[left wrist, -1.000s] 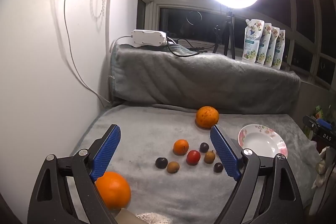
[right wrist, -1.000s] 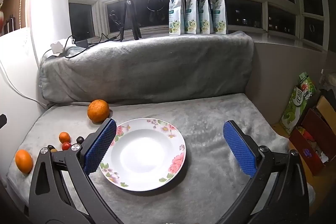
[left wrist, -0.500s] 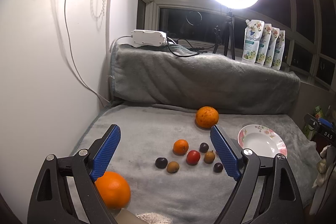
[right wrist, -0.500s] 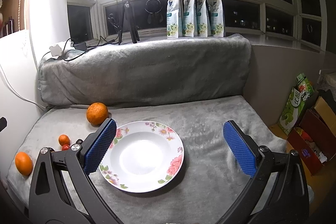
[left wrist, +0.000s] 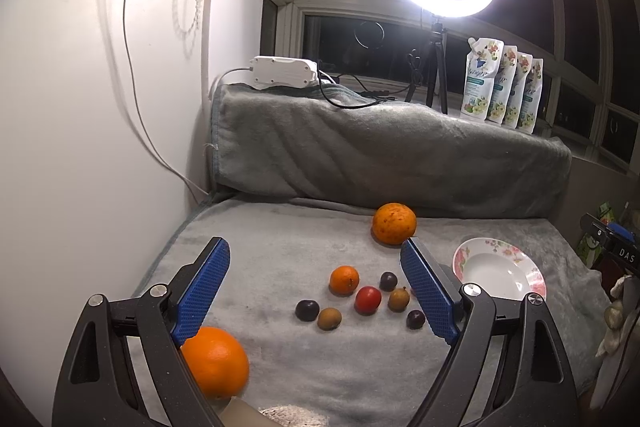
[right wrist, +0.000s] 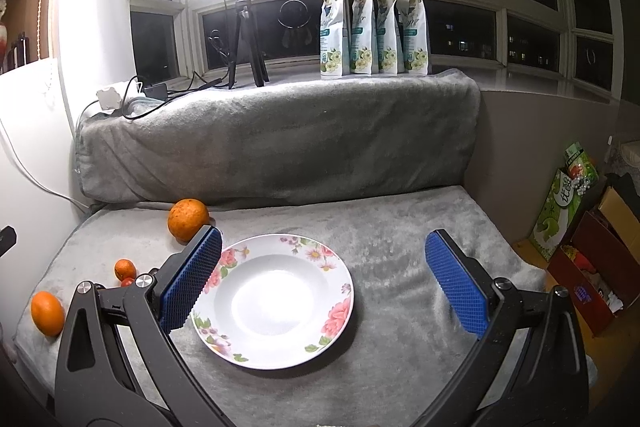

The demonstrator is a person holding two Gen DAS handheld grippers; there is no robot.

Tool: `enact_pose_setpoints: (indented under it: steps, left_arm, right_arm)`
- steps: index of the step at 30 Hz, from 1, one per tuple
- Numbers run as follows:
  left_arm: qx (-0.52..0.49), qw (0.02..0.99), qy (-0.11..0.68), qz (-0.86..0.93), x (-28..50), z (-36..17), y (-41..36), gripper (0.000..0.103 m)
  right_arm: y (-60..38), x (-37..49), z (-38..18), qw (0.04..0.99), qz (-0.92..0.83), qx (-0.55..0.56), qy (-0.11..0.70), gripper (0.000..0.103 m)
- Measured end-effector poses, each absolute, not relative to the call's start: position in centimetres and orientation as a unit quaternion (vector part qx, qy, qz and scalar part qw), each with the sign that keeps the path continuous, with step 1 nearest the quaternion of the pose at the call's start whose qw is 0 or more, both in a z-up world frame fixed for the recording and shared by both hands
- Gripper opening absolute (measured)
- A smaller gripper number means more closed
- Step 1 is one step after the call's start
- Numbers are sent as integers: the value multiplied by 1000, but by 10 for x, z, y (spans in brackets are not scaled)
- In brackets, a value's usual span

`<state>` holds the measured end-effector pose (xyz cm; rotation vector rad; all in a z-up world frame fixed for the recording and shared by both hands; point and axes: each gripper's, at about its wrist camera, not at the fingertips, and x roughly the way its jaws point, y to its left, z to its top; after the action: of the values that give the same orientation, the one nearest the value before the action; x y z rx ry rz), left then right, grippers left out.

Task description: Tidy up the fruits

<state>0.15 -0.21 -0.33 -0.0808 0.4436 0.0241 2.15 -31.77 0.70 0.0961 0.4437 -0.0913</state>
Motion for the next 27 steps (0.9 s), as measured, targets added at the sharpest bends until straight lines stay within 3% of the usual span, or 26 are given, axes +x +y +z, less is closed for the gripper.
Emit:
enact_pose_setpoints:
  steps: [27]
  left_arm:
    - [-41, 974, 221, 11, 1, -3, 0, 88]
  right_arm:
    - [-316, 22, 7, 973, -46, 47, 220, 103]
